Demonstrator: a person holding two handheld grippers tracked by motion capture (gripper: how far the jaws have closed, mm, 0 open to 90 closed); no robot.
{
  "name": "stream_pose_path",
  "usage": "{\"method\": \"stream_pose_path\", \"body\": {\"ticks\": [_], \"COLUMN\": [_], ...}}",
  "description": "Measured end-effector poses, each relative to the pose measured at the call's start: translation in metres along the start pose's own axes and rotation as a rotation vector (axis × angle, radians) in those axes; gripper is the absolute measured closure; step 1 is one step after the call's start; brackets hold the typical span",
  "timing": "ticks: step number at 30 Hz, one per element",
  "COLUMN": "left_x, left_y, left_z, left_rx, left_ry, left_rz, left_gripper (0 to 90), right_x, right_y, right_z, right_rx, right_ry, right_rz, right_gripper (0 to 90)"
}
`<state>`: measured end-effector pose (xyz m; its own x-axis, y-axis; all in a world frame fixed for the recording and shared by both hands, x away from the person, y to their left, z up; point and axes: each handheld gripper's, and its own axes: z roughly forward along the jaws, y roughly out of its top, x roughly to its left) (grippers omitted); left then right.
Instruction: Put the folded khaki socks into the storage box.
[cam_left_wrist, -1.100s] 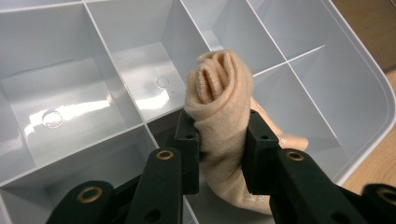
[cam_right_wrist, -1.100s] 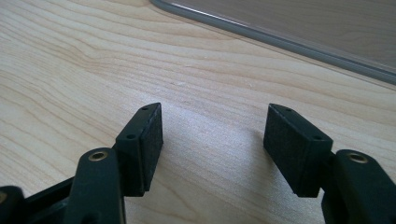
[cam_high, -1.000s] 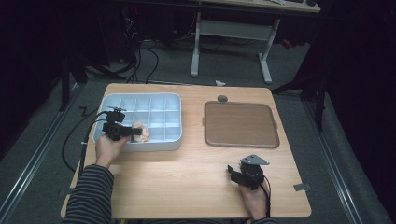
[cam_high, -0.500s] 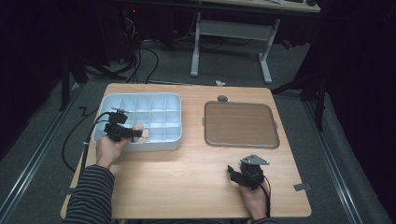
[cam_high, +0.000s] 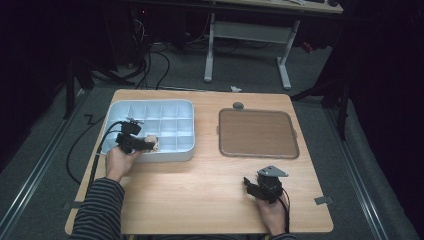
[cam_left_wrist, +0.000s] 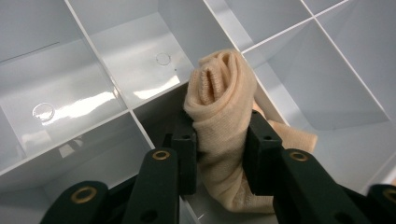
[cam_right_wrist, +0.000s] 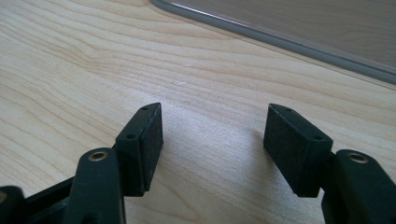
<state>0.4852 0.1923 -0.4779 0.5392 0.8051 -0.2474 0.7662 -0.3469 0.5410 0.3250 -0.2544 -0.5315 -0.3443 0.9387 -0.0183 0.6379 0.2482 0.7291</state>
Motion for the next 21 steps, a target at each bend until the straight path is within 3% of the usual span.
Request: {"method": "stream_pose_path", "body": {"ticks": [10,16,17,18,21], "left_x": [-0.004,-0.005,-0.007,-0.007,-0.007], "left_y": [0.001,0.001,0.001,0.001,0.001], "left_z": [-0.007,-0.006,-0.003,-0.001,0.006], "left_rx": [-0.033,-0.030,-0.010,0.008,0.031], "left_ry": [0.024,0.035,0.051,0.054,0.057], "left_rz": [-0.002,0.004,0.016,0.026,0.031], "left_gripper": [60.0,60.6,60.6,67.1,68.3], "right_x": [0.000,0.000,0.000,0.000,0.000], "right_y": [0.000,0.000,0.000,0.000,0.000], "right_z": [0.000,0.000,0.000,0.000,0.000], "right_rx": [0.000,0.000,0.000,0.000,0.000], "right_ry": [0.000,0.001,0.001,0.000,0.001], "right_rz": [-0.001,-0.001,-0.001,-0.002,-0.001], "right_gripper": [37.5,37.5,37.4,37.4,37.4]}}
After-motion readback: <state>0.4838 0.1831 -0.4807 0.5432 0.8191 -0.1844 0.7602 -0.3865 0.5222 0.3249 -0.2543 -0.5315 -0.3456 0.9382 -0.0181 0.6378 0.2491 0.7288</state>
